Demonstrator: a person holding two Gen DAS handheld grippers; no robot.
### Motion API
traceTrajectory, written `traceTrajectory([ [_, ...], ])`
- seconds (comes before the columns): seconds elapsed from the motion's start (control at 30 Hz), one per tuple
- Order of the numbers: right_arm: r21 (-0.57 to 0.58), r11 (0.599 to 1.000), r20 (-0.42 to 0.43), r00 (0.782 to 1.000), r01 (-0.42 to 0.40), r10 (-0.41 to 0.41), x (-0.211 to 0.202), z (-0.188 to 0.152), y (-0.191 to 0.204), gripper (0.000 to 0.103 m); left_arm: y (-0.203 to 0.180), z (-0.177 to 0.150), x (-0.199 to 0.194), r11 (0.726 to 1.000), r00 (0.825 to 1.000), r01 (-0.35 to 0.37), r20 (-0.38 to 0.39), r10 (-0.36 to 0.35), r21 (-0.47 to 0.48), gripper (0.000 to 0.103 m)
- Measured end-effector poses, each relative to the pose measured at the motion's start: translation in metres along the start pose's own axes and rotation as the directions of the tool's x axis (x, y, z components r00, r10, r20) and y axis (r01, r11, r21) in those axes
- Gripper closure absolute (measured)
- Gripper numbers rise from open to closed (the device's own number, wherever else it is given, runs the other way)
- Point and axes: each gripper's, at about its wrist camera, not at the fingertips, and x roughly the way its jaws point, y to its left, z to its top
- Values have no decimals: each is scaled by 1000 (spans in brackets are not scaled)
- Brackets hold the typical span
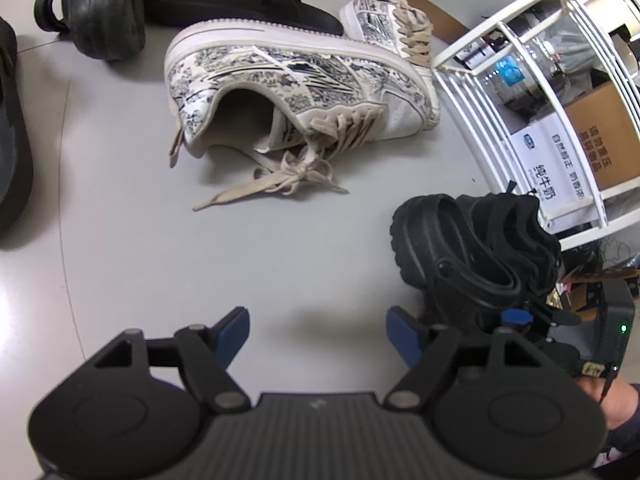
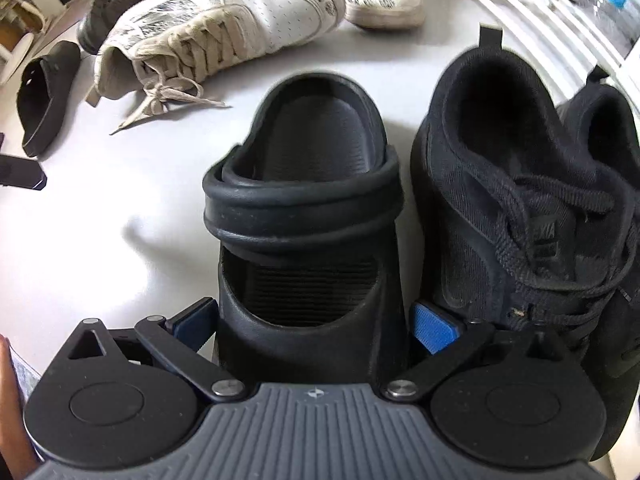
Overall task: Organize scattered shoes
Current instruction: 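Open the right tool and release the black clog upright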
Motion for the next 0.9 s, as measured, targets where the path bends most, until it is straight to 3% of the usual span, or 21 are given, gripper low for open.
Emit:
traceTrajectory([
  [0.5, -16, 1000, -18, 1000, -16, 16, -8, 1, -3, 0, 11, 4, -6, 999, 1000, -16, 19, 16, -33, 22],
  [0.63, -41, 999, -2, 999, -34, 34, -15, 1, -1, 10, 16, 18, -21, 998, 997, -38, 68, 41, -46, 22],
  [0.9, -25, 994, 43, 994, -103, 104, -33, -1, -10, 11, 35, 44, -50, 989, 978, -110, 167, 125, -98, 22],
])
